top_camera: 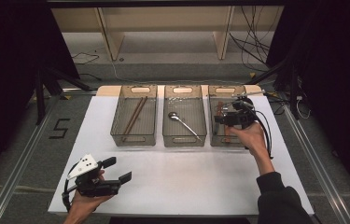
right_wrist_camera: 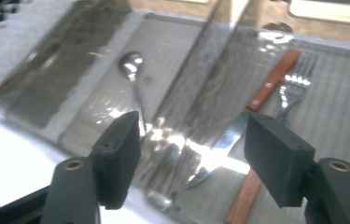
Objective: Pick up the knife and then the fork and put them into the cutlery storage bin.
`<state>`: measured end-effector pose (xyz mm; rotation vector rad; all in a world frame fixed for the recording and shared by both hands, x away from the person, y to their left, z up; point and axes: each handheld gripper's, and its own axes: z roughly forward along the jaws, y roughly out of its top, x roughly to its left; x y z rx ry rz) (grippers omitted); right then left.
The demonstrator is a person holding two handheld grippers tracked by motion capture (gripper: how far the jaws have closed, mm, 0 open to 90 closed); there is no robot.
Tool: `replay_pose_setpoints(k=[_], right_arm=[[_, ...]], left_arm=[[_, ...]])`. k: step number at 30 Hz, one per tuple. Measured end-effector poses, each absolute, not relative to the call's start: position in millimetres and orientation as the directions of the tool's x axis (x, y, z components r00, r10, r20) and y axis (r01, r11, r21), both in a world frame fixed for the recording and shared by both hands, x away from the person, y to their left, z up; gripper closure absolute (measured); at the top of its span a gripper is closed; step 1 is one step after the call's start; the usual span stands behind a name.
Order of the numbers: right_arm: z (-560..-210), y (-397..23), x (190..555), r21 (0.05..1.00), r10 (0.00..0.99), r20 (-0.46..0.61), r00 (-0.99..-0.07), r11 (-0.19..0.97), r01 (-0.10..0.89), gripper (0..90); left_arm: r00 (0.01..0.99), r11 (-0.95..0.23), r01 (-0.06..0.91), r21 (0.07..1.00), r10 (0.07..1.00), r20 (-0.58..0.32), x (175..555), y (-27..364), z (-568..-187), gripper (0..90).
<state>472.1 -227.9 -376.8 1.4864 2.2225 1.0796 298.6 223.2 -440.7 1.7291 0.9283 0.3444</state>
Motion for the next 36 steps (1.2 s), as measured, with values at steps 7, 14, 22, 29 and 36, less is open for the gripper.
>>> replay_pose_setpoints(k=[7,14,22,29,36], right_arm=[[-370.7,-225.5,439.7,0.757,0.844,0.17,-0.509,0.219,0.615,31.7],[-373.0,-222.8,412.5,0.795,0.817,0.166,-0.552,0.22,0.565,30.5],[-379.9,-219.8,385.7,0.822,0.788,0.173,-0.59,0.215,0.528,28.3],[-387.8,-218.2,366.2,0.838,0.768,0.172,-0.617,0.215,0.501,26.8],[-397.9,-220.0,348.4,0.853,0.755,0.172,-0.632,0.206,0.479,26.3]], left_arm=[[0.64,-0.088,0.427,0.9,0.733,-0.232,300.0,223.8,-441.1,13.1],[0.641,-0.088,0.43,0.899,0.731,-0.235,300.7,223.4,-441.6,13.1],[0.64,-0.082,0.441,0.894,0.727,-0.249,302.3,222.3,-442.3,13.1],[0.642,-0.083,0.441,0.893,0.725,-0.249,302.6,222.4,-442.5,13.1],[0.643,-0.079,0.445,0.892,0.722,-0.257,302.5,221.2,-442.7,13.1]])
